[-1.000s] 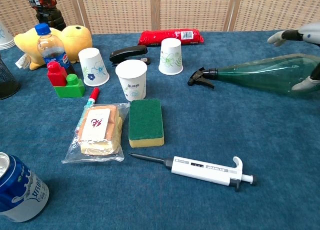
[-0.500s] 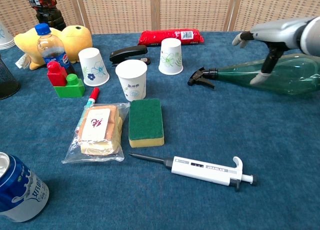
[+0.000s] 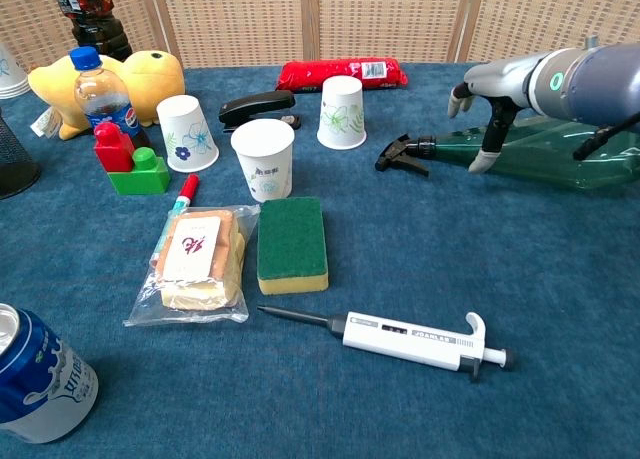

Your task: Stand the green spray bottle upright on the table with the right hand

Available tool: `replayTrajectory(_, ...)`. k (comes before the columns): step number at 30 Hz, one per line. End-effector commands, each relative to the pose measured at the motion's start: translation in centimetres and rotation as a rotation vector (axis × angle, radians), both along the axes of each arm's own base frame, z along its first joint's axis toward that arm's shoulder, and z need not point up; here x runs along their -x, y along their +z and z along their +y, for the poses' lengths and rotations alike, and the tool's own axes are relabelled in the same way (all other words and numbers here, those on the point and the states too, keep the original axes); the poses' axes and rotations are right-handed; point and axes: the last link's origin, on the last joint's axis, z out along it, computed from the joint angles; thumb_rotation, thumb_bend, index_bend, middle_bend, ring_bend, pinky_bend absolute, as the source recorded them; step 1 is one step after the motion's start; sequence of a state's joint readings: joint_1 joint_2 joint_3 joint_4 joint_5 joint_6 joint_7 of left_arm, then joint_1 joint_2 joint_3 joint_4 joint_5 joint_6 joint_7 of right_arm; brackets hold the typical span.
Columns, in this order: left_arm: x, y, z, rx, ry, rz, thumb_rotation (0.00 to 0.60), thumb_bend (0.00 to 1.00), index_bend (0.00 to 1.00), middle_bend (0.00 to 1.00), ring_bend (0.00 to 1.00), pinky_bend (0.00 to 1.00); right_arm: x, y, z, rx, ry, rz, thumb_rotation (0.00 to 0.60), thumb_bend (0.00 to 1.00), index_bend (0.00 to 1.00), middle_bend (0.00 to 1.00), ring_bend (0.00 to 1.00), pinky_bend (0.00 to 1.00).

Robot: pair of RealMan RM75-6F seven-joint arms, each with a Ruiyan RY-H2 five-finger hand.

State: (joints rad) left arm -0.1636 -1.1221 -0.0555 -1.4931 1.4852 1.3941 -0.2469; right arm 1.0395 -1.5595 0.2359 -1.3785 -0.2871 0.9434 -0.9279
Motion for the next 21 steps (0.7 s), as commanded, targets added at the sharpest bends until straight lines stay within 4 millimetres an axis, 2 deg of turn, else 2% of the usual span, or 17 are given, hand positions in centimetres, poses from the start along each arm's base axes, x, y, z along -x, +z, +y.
replayTrajectory(1,0.1,0.0,0.0,0.001,0.002,-0.003,0.477,0.28,0.28,0.27,0.25,0.19,0.0,-0.7,-0.5,-0.003,-0.008,0.020,0.600,0.22,0.20,0.18,0.09,0.08)
replayTrajectory(13,0.5,0.2,0.0,-0.002,0.011,-0.014,0.481,0.28,0.28,0.27,0.25,0.19,0.5,-1.7,-1.7,0.005,-0.027,0.062,0.600,0.29,0.38,0.27,0.19,0.20)
replayTrajectory(18,0.6,0.3,-0.1,-0.004,0.013,-0.015,0.480,0.28,0.28,0.27,0.25,0.19,0.8,-1.9,-2.0,0.005,-0.027,0.084,0.600,0.30,0.40,0.29,0.20,0.25)
replayTrajectory(21,0.6,0.4,0.0,-0.007,0.012,-0.018,0.478,0.28,0.28,0.27,0.25,0.19,1.1,-2.0,-2.1,0.005,-0.034,0.084,0.600,0.32,0.42,0.32,0.24,0.31)
